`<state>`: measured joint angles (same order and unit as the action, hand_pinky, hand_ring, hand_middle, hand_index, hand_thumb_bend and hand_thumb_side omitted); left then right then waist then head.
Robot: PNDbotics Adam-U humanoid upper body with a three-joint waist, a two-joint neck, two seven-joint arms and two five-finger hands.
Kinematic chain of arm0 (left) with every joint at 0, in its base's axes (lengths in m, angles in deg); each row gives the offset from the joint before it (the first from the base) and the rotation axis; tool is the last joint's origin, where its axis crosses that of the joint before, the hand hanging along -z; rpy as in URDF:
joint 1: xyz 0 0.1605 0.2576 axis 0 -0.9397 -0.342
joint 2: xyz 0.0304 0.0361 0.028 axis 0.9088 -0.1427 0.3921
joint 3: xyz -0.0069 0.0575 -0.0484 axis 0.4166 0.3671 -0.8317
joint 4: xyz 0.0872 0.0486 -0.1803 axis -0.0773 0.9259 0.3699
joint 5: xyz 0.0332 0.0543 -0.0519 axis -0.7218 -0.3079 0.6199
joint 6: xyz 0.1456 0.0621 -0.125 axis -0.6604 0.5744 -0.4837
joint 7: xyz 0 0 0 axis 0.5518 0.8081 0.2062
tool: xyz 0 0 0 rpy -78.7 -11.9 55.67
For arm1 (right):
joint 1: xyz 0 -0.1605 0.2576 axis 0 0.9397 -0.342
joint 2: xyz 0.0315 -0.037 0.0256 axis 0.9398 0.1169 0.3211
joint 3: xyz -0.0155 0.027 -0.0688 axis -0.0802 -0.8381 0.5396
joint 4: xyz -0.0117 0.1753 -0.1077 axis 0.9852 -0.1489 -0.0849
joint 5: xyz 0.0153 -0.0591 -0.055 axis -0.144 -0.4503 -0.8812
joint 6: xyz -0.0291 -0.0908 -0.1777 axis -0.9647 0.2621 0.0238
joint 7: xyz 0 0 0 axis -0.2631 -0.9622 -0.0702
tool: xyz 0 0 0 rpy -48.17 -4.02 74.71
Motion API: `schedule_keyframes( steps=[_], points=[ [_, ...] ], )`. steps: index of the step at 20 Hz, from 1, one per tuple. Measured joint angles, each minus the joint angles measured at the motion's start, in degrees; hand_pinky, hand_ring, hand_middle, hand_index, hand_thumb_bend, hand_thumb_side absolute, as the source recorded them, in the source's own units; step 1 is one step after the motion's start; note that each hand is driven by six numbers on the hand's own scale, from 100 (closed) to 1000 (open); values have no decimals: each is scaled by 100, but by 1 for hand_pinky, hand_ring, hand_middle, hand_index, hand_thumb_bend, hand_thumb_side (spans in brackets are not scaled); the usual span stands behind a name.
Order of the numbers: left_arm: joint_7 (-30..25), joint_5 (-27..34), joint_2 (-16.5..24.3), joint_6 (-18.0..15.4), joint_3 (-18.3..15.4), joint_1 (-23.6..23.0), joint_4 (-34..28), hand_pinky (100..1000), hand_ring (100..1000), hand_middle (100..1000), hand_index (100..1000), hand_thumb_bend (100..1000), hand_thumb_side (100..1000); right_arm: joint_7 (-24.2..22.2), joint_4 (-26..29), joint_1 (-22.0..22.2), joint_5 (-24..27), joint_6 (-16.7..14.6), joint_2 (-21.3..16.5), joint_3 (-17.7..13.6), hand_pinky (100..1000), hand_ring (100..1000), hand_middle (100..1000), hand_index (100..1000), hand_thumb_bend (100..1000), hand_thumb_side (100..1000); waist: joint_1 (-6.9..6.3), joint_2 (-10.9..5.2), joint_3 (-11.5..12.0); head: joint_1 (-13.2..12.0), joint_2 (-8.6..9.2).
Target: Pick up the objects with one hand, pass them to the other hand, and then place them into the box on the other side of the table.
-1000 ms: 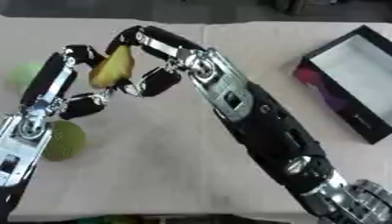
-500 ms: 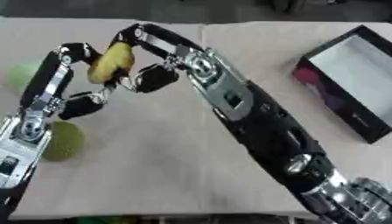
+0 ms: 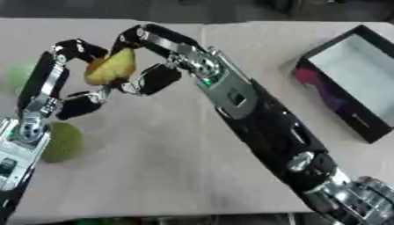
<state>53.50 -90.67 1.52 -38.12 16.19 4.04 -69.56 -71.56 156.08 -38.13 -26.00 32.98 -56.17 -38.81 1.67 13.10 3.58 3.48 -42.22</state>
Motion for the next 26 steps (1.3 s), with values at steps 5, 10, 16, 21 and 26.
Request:
schedule_keyframes(
  steps=[5,10,16,21,26],
  points=[
    [118,-142,0,171,-44,-14,32,800,627,675,875,654,365,6,55,19,126,52,-12,-41,943,743,477,479,294,100,1,0,-7,-3,3],
    [205,-155,6,201,-73,-54,31,797,626,671,870,673,381,65,139,88,255,149,-76,-108,945,744,479,482,288,100,1,0,-35,-2,13],
    [219,-155,101,193,-114,-159,31,794,623,667,861,661,386,213,332,209,479,278,-312,-285,950,747,483,489,259,100,0,-2,-80,43,28],
    [263,-155,170,212,-165,-220,31,794,622,666,860,660,386,397,553,307,712,414,-558,-447,951,747,483,489,256,100,1,-3,-105,91,60],
    [296,-144,206,243,-210,-280,33,789,615,651,838,614,400,469,632,348,774,489,-608,-483,960,752,488,498,203,100,2,-11,-166,93,63]
  ],
)
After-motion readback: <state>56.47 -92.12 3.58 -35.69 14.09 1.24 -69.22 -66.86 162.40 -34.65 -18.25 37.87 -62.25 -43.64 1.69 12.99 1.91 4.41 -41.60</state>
